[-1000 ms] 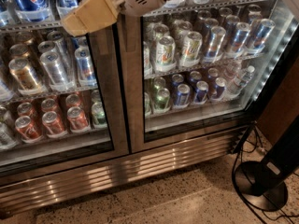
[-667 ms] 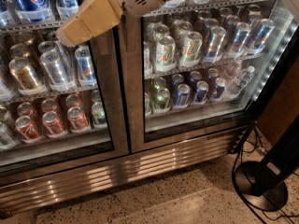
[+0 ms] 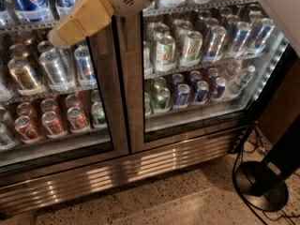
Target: Open left fridge door
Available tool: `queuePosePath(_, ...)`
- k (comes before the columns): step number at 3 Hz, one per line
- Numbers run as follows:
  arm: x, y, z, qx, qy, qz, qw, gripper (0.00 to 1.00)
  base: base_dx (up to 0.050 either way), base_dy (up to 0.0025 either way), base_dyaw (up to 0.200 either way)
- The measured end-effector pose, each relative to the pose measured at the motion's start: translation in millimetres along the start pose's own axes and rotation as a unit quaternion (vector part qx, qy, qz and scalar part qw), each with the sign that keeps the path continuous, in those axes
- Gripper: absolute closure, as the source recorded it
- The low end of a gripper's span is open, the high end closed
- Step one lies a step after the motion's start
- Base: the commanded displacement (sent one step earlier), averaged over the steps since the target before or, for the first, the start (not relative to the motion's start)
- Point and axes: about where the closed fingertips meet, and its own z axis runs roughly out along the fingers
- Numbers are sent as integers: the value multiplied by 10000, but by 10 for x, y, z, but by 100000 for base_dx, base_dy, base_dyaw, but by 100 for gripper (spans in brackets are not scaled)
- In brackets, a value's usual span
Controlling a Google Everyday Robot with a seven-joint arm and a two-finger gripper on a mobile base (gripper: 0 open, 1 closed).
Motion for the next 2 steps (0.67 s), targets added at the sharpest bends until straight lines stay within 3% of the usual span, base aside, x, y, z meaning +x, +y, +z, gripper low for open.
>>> queuePosePath(1, 13, 8, -29, -1, 0, -1, 10000, 0, 0, 0, 0)
queuePosePath(2, 9, 34, -2, -82, 4, -63, 9999, 19, 0, 0, 0)
